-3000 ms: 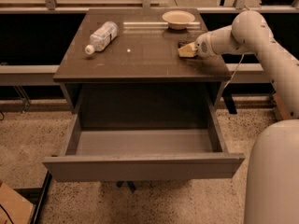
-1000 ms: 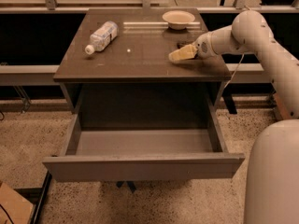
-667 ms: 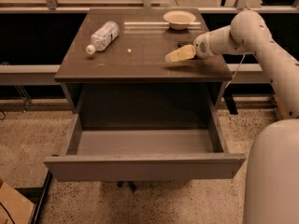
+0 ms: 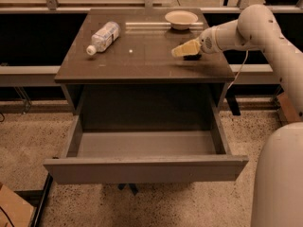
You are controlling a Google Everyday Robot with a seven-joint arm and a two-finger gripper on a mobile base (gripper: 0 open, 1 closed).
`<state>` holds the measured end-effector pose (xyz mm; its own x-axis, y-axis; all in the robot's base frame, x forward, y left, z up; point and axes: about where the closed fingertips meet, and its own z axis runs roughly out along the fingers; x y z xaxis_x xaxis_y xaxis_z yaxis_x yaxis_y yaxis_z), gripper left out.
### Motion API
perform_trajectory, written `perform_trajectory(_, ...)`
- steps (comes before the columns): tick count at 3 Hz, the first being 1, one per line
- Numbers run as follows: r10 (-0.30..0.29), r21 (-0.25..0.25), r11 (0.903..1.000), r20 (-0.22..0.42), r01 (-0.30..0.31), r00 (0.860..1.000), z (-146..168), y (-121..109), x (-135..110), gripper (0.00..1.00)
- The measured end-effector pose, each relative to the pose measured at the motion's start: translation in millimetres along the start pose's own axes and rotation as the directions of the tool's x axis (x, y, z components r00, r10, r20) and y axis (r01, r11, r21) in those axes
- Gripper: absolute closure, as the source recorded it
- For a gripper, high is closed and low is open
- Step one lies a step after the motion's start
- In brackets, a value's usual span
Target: Place rxbar chocolate into top drawer
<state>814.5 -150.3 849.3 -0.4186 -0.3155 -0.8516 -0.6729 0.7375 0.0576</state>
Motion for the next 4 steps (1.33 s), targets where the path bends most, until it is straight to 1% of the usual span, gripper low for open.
perform_trajectory(1,0.007,0.007,0.9999,-0.007,-0.007,1.0,1.7,-4.1,3.8,0.49)
perform_trajectory(2,0.028,0.027,0.9993,-0.019,-0.027,0.999,2.6,-14.1,12.0,0.72)
perform_trajectory(3,0.019,0.049,0.9987,-0.022,-0.018,1.0,0.1,-16.7,12.2,0.74)
perform_trajectory(4,0.011,0.063,0.9979,-0.015,-0.01,1.0,-4.5,-14.4,10.8,0.45)
